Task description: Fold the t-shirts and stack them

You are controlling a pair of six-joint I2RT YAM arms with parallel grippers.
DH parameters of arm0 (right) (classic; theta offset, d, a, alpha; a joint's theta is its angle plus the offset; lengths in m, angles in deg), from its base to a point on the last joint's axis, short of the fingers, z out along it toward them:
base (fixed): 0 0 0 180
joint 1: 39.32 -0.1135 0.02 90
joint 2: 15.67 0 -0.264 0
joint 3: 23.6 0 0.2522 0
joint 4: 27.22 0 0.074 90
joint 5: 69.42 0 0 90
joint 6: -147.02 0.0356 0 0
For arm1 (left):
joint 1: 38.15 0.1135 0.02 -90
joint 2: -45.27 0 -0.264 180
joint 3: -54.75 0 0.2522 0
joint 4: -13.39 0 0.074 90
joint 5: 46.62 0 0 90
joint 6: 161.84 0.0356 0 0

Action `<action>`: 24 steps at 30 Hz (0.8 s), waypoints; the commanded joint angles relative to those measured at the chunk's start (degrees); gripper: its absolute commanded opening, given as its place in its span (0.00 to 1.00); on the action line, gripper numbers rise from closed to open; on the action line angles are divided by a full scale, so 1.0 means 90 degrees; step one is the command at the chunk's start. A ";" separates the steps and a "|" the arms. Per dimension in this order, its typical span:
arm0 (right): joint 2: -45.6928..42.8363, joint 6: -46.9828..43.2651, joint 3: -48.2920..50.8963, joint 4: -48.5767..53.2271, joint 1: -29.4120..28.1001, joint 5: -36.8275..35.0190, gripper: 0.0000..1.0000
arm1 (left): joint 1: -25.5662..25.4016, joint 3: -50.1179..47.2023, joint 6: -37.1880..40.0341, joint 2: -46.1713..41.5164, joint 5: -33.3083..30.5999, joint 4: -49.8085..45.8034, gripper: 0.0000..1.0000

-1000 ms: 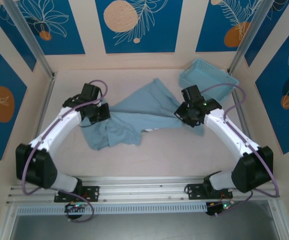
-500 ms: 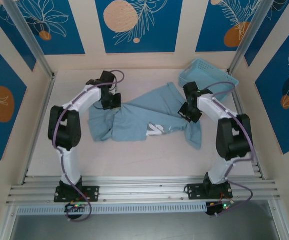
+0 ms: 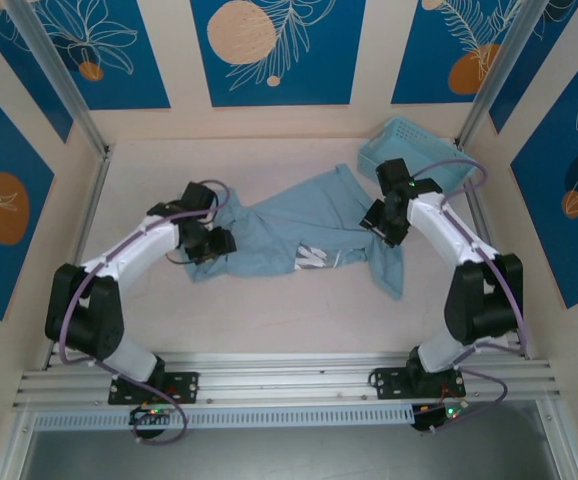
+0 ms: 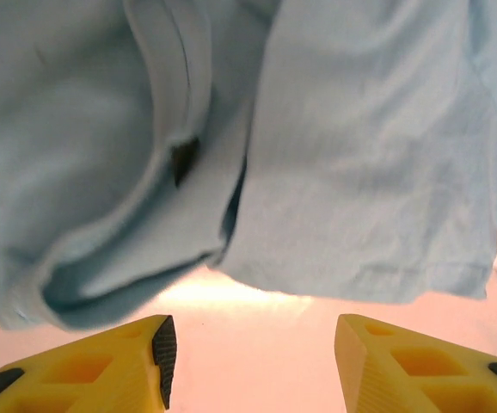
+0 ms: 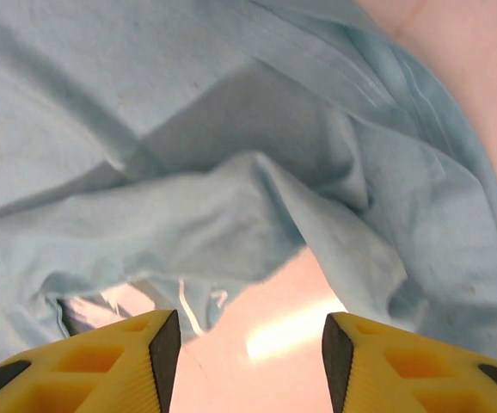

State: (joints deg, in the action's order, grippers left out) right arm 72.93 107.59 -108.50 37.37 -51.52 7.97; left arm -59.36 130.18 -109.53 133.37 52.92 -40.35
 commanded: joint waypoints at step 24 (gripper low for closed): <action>-0.0577 -0.0052 0.0741 0.0349 -0.0041 0.0322 0.46 | -0.0439 -0.0231 -0.0373 0.0874 0.0190 0.0753 0.27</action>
State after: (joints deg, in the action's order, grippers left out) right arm 68.86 107.72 -102.84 39.12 -52.05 10.09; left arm -62.03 127.14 -112.41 143.44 54.89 -31.33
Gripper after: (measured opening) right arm 0.463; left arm 0.283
